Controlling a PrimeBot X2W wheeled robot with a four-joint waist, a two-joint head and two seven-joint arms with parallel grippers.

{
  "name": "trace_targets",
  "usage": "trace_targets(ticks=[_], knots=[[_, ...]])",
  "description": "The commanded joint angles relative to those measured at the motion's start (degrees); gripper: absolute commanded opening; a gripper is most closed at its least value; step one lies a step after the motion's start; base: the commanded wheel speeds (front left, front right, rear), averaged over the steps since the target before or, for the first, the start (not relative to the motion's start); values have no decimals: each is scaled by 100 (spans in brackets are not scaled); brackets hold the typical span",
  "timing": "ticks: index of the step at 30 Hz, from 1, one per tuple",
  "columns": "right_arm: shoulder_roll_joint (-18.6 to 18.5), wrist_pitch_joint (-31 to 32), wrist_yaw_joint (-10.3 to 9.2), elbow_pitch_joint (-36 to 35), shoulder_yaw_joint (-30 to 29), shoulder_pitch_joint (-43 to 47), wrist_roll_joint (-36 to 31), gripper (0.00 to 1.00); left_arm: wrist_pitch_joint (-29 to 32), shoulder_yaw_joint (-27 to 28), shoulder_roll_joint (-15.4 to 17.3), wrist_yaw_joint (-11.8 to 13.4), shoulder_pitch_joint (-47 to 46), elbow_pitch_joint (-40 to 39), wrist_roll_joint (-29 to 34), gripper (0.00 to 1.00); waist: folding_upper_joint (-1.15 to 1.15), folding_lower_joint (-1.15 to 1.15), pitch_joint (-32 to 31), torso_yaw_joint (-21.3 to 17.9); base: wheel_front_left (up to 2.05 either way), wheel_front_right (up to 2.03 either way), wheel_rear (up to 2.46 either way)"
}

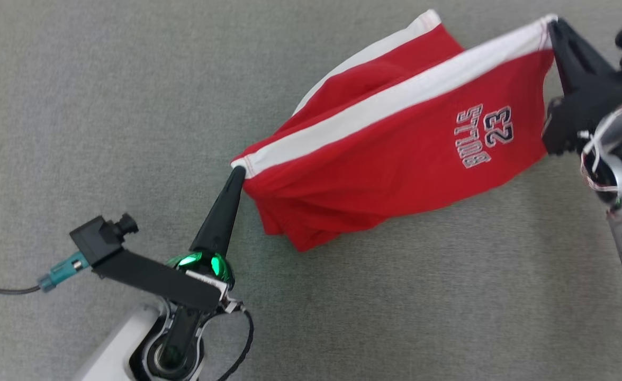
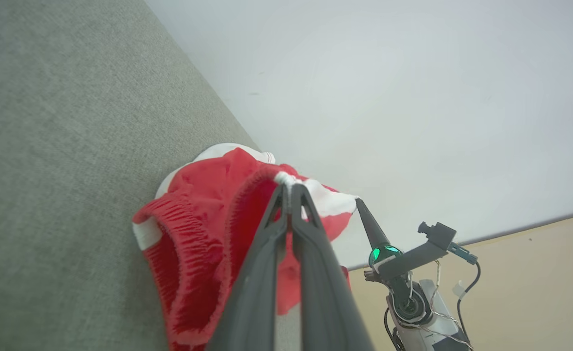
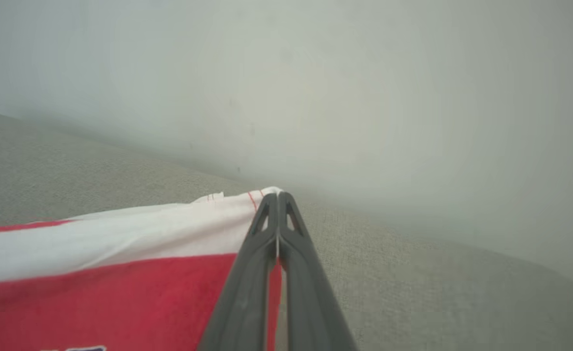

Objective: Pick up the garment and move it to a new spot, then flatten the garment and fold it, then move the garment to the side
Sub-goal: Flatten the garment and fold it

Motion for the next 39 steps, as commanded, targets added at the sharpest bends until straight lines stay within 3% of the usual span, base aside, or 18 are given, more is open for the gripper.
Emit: trace_targets(ticks=[1, 12, 21, 22, 23, 24, 25, 31, 34, 35, 39], knots=[[-16, -86, -16, 200, 133, -273, -19, 0, 41, 26, -84, -11, -143, 31, -87, 0, -1, -1, 320, 283, 0, 0, 0], [-80, -540, -16, 1690, 1158, -1791, -11, 0, 0, 218, -531, -13, -576, 392, -176, 0, -1, -1, 754, 735, 0, 0, 0], [143, -826, -16, 2837, 1466, -2470, 81, 0, -29, 69, -687, -2, -881, 856, 176, 0, -1, -1, 851, 793, 0, 0, 0], [183, -913, -16, 2903, 1497, -2490, 98, 25, -29, 60, -693, -2, -894, 894, 201, 2, -1, -1, 839, 782, 0, 0, 0], [242, -1188, -16, 2975, 1543, -2518, 162, 100, -36, 0, -654, -2, -938, 944, 304, 40, -1, -1, 812, 755, 0, 0, 0], [254, -1382, -16, 3001, 1530, -2519, 219, 100, -42, -37, -632, -3, -939, 978, 360, 85, -1, -1, 791, 743, 0, 0, 0], [257, -1577, -16, 3026, 1526, -2493, 263, 100, -55, -64, -601, -3, -938, 1019, 461, 100, -1, -1, 762, 734, 0, 0, 0], [243, -2214, -16, 2912, 1422, -1795, 622, 100, -127, 56, -421, 25, -717, 1208, 1435, 100, -1, -1, 431, 558, 0, 0, 0], [267, -2268, -16, 2680, 1280, -1309, 807, 100, -134, 566, -439, 192, -360, 1012, 2310, 100, -1, -1, 281, 370, 0, 0, 0], [267, -2268, -16, 2680, 1280, -1309, 807, 100, -134, 566, -439, 192, -360, 1012, 2310, 100, -1, -1, 281, 370, 0, 0, 0], [208, -2265, -16, 2217, 1043, -634, 914, 100, -130, 1108, -518, 452, 291, 512, 3613, 100, -1, -1, 97, 251, 0, 0, 0]])
